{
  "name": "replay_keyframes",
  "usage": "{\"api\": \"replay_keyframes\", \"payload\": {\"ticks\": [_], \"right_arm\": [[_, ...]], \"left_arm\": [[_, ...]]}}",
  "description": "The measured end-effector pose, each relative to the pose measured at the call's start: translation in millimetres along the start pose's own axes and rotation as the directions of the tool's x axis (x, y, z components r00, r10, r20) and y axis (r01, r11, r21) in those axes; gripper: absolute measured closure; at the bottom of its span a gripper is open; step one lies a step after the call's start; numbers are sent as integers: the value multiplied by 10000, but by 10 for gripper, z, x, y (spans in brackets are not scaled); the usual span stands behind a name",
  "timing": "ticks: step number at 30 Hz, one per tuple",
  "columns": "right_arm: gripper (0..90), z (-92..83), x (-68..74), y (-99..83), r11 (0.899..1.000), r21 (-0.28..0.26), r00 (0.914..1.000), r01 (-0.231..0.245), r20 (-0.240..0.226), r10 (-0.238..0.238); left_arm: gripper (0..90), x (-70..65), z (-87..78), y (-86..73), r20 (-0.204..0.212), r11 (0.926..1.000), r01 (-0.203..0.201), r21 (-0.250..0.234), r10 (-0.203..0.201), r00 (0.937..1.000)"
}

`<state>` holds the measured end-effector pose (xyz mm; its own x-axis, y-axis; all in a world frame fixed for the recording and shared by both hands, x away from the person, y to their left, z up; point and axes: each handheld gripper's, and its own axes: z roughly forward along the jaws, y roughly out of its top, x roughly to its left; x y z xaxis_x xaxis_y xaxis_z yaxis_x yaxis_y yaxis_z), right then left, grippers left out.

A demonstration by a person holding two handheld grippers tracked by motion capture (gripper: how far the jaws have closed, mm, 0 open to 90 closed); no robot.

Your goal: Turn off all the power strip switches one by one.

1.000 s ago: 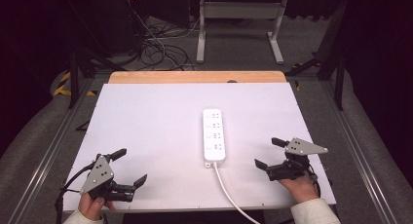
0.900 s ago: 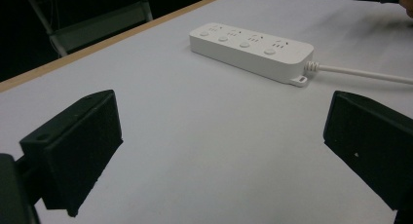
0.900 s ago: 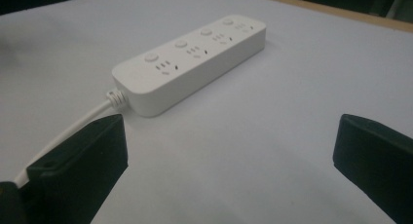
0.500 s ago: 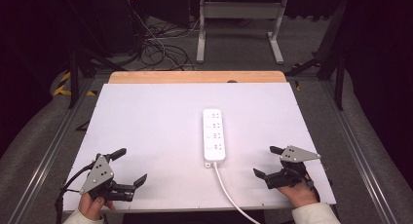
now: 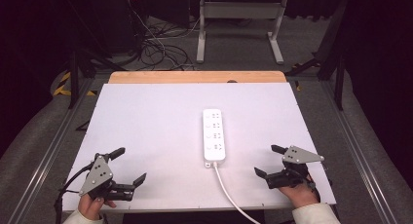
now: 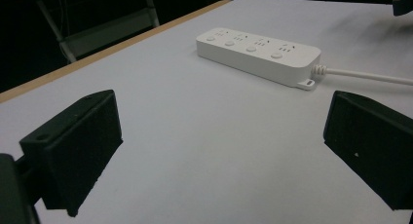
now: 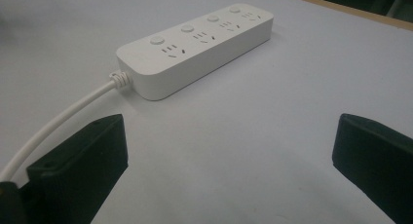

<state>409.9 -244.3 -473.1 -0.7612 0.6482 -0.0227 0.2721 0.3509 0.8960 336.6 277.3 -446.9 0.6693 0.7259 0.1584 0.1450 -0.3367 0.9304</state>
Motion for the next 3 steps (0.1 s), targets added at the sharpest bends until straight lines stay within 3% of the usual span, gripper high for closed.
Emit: {"api": "replay_keyframes", "payload": {"ticks": [3], "right_arm": [[5,-6,1,3,10000,-52,10000,-1,53,1]], "left_arm": [[10,1,-2,0,-16,10000,-37,-7,37,10000]]}}
